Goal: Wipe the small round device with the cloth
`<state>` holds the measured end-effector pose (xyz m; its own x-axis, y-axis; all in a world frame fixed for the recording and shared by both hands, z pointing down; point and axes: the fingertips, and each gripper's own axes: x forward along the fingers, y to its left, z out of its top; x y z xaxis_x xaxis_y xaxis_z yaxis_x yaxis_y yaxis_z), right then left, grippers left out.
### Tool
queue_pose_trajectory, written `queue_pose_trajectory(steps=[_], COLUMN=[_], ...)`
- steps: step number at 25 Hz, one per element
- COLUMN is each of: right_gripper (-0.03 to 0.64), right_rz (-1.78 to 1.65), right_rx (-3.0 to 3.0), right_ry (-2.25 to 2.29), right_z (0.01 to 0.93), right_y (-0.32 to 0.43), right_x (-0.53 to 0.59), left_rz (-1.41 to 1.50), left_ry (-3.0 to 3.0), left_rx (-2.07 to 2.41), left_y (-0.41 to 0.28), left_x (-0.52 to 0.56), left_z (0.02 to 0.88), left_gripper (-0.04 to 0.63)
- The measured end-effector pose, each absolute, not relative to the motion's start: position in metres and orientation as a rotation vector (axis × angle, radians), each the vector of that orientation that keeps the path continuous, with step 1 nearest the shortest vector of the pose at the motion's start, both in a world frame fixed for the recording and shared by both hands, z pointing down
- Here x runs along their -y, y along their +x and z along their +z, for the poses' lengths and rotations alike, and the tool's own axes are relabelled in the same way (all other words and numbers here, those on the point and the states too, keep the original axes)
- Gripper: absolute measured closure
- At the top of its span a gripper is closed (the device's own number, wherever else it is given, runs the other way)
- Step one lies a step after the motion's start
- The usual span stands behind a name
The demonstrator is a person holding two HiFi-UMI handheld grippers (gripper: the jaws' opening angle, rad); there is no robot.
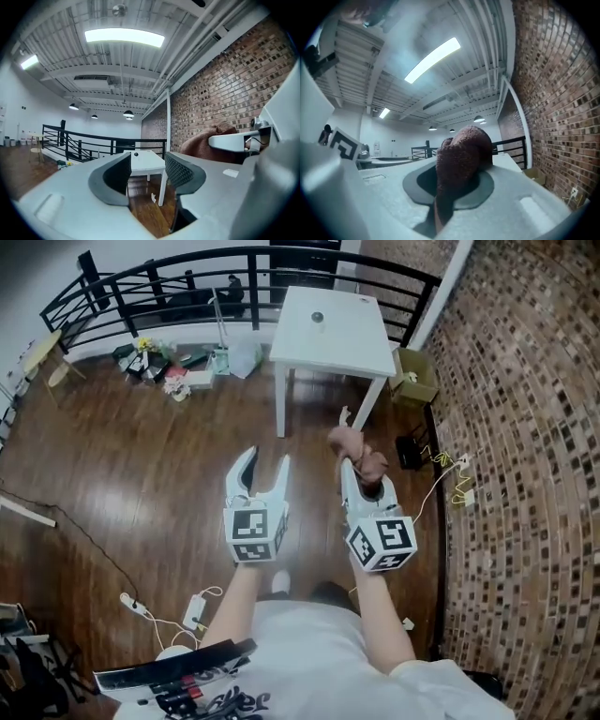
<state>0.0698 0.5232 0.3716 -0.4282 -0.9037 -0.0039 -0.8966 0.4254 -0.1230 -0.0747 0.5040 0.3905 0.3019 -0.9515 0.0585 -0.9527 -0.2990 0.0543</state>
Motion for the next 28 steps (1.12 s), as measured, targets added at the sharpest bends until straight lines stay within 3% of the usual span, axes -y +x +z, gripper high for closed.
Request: queue_pose_trajectory(steps=[5, 11, 21, 28], right_gripper=[0.589, 0.589, 0.589, 0.589], right_rz=[-0.185, -0.195, -0.022, -0.189], right_rx=[-2.663, -2.639, -2.645, -2.699], right_ry=[-1.642, -1.643, -1.511, -1.501], right_z=[0.39, 0.398, 0.337, 0.38], right_y=[0.059, 0.098, 0.163, 0.172], right_x=[-0.48, -0.378, -0.178, -0.094], left_rz=[0.063, 0.084, 0.008, 0.105], left_ry=[2.445, 2.442, 2.426, 2.384], left_rx=[1.75, 1.761, 1.939, 1.952], left_y=[-0.072, -0.04, 0.009, 0.018], left_x=[-0.446, -0.356, -0.18, -0.108], left_z=[0.411, 0.414, 0.373, 0.392], left_gripper=[0.365, 0.365, 0.364, 0.363])
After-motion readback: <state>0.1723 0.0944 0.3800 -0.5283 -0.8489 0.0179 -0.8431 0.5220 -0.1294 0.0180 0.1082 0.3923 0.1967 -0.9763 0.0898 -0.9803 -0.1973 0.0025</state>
